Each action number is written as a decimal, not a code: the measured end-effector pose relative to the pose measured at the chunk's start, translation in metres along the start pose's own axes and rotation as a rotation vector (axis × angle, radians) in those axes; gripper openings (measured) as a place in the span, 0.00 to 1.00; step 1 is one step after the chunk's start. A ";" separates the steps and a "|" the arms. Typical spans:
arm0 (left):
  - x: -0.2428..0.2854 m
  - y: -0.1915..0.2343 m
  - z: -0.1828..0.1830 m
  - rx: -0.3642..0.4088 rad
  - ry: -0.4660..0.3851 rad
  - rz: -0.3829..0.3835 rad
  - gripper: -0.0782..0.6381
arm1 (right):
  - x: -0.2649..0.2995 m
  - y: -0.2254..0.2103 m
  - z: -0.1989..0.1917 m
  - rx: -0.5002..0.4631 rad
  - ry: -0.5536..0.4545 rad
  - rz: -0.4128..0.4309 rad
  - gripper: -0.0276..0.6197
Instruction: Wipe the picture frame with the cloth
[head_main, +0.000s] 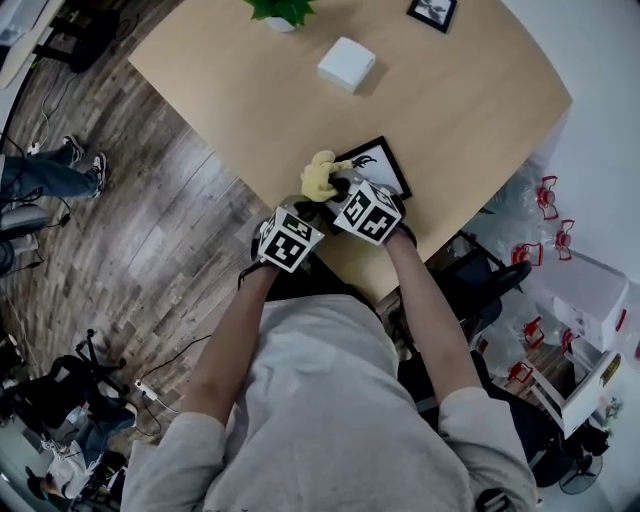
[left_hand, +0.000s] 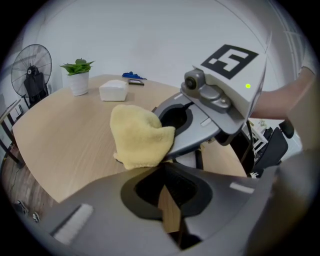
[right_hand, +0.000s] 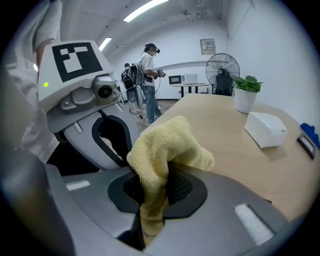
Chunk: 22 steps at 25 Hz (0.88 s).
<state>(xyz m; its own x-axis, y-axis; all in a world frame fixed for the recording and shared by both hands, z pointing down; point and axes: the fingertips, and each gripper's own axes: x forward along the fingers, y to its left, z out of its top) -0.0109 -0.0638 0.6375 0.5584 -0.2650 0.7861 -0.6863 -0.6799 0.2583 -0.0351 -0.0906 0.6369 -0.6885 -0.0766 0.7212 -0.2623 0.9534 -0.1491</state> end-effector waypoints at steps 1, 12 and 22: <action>0.000 0.000 0.000 -0.003 -0.001 0.001 0.18 | 0.001 0.001 0.002 -0.023 -0.003 0.013 0.12; -0.001 0.000 -0.001 -0.005 0.017 0.005 0.18 | 0.014 -0.003 0.020 -0.059 -0.031 0.080 0.12; 0.002 0.000 0.001 0.004 0.029 0.004 0.18 | 0.025 -0.021 0.039 -0.004 -0.053 0.025 0.12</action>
<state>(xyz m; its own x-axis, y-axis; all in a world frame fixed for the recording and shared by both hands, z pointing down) -0.0094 -0.0652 0.6388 0.5418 -0.2474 0.8033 -0.6866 -0.6815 0.2532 -0.0733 -0.1240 0.6315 -0.7295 -0.0683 0.6806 -0.2421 0.9564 -0.1634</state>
